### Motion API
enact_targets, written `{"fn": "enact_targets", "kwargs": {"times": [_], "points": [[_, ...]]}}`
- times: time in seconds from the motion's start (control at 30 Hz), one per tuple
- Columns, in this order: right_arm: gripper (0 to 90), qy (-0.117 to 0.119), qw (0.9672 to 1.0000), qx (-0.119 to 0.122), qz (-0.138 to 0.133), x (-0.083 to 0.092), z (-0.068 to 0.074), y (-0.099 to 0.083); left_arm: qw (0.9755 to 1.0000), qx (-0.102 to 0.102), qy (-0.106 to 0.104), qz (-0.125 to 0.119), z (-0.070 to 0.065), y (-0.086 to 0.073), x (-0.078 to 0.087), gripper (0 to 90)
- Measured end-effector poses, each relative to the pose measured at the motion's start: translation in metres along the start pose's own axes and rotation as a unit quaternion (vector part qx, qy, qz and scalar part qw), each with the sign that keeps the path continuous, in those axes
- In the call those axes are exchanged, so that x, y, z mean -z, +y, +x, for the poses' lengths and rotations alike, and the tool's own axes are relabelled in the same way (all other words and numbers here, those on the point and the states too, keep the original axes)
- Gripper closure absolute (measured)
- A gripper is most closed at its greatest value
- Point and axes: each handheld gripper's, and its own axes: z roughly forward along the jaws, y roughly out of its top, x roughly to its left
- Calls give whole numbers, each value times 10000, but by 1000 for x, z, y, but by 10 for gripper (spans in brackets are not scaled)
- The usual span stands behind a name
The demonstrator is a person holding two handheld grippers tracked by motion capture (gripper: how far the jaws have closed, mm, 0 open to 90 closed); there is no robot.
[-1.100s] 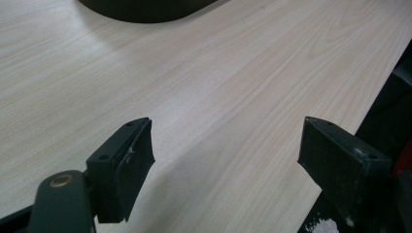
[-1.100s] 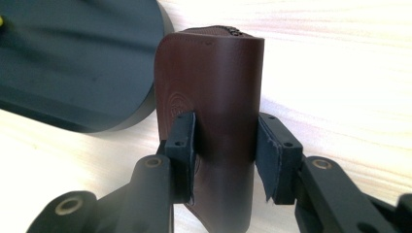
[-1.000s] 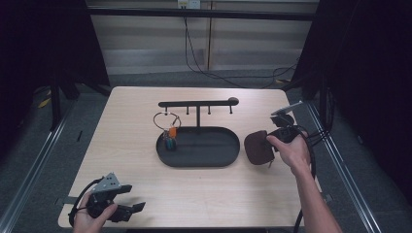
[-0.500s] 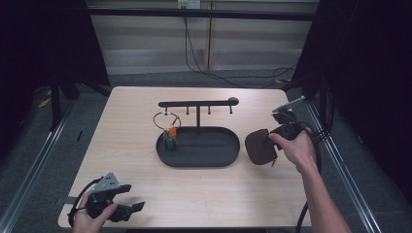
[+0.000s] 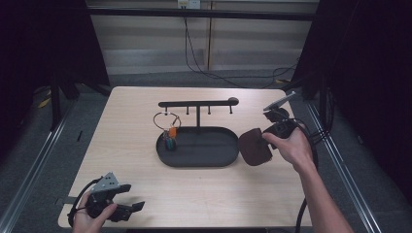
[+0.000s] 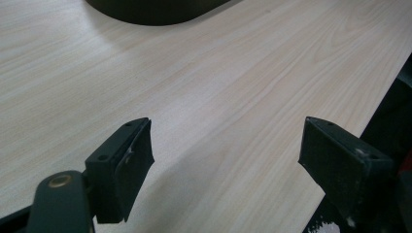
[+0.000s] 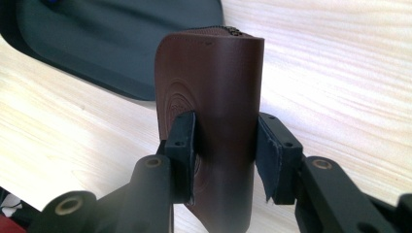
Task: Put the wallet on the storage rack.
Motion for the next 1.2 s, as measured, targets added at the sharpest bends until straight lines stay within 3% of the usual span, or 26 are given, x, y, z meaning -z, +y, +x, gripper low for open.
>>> {"fn": "enact_targets", "kwargs": {"times": [0.57, 0.87, 1.2], "points": [[620, 83, 9989, 432, 137, -8, 41, 22, 10000, 43, 0, 16, 0, -1, 0, 194], [620, 122, 9971, 689, 283, -22, 66, 35, 10000, 52, -3, 12, 1, -1, 0, 194], [620, 129, 9956, 845, 385, -36, 85, 49, 10000, 71, -21, 2, 1, -1, 2, 194]]}}
